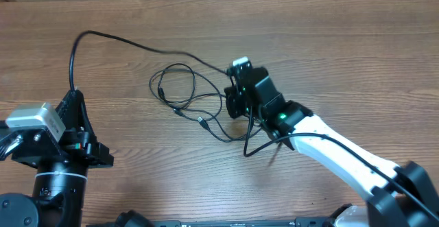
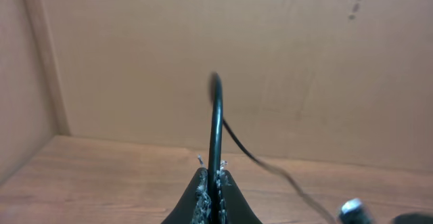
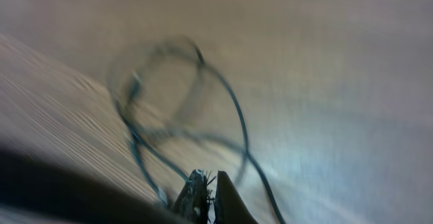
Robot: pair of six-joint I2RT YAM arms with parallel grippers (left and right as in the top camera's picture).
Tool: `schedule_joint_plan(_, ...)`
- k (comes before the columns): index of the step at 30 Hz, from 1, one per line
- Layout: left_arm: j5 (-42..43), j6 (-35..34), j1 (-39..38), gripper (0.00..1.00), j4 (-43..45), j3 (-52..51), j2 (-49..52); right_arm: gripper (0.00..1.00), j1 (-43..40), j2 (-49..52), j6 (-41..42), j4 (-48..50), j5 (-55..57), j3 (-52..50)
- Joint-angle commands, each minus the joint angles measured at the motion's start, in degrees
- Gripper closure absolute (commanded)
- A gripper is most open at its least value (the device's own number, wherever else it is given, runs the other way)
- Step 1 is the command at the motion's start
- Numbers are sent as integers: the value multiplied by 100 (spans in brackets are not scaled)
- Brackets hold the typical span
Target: Untangle cables
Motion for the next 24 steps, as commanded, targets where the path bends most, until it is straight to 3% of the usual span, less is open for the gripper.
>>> schedule_joint_plan(1, -282, -284, -13, 96, 0, -111, -7, 96, -20, -984, -4, 39, -533, 925)
schedule_joint_plan(7, -177, -586, -13, 96, -13, -455, -7, 96, -20, -2048, -4, -101, -953, 1281)
schedule_joint_plan(14, 127, -1178, -13, 96, -2, -992, -7, 96, -20, -2833, 26, -1502, -1449, 1281)
schedule_joint_plan(17, 804, -1379, -13, 96, 26, -1226, 0, 96, -20, -2944, 507, -1845, -2070, 1281)
schedule_joint_plan(21, 1784, -1377, -13, 96, 50, -1543, 87, 96, -20, -2927, 1082, -1467, -2872, 1281)
schedule_joint_plan(24, 2037, -1390, -13, 96, 35, -1746, 181, 96, -103, -2968, 1032, -225, -2841, 1287)
